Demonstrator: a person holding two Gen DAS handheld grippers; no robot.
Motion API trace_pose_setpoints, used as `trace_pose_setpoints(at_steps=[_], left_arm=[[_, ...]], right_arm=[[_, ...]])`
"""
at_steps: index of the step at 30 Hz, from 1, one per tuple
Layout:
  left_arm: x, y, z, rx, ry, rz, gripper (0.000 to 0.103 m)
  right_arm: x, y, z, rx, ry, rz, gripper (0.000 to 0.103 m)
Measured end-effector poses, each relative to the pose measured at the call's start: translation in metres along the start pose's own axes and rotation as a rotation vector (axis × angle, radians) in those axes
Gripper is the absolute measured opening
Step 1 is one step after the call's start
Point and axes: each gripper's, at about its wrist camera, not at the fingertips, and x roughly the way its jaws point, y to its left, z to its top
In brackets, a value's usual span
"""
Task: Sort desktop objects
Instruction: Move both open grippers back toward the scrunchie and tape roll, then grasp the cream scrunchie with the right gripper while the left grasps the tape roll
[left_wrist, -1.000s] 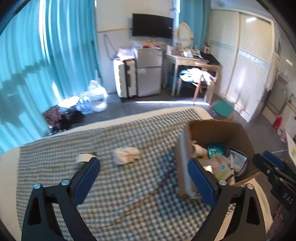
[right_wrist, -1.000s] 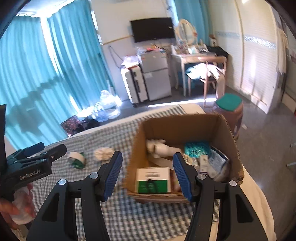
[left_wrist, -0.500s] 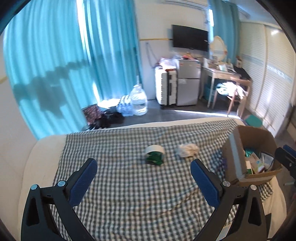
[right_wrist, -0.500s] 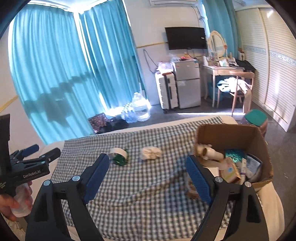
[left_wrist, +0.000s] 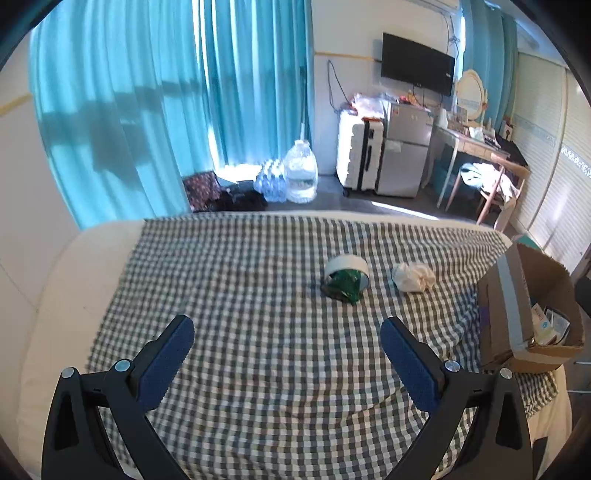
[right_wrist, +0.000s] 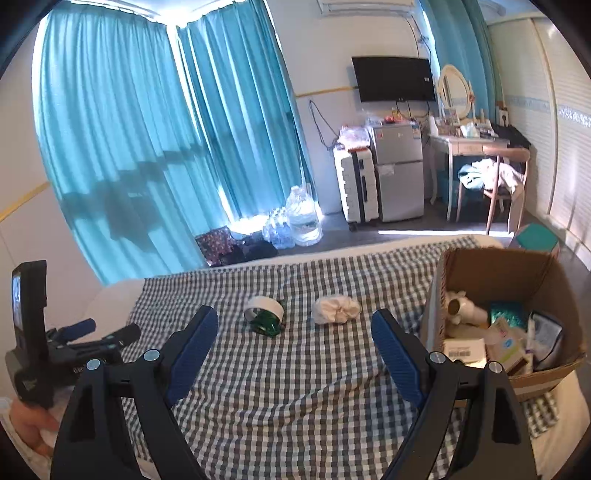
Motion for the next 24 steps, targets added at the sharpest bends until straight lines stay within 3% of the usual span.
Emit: trace_pose_setpoints(at_steps=[7,13,24], left_arm=[[0.06,-0.031,0.001,0.004,0.062,-0.061,0.103],[0.135,-0.059,0.021,-0.022,0.089,-0.104,0.103],[0.255,-0.095,0.033,-0.012,0.167,-0.121,0.103]], right_arm=[[0.058,-0.007,-0.015,-0.006,0.089,-0.038,0.085],[0.111,-0.022,-0.024,-0.001,0.145,-0.09,0.085],[0.236,-0.054,-0.034,0.027,0.258,-0.128,0.085]])
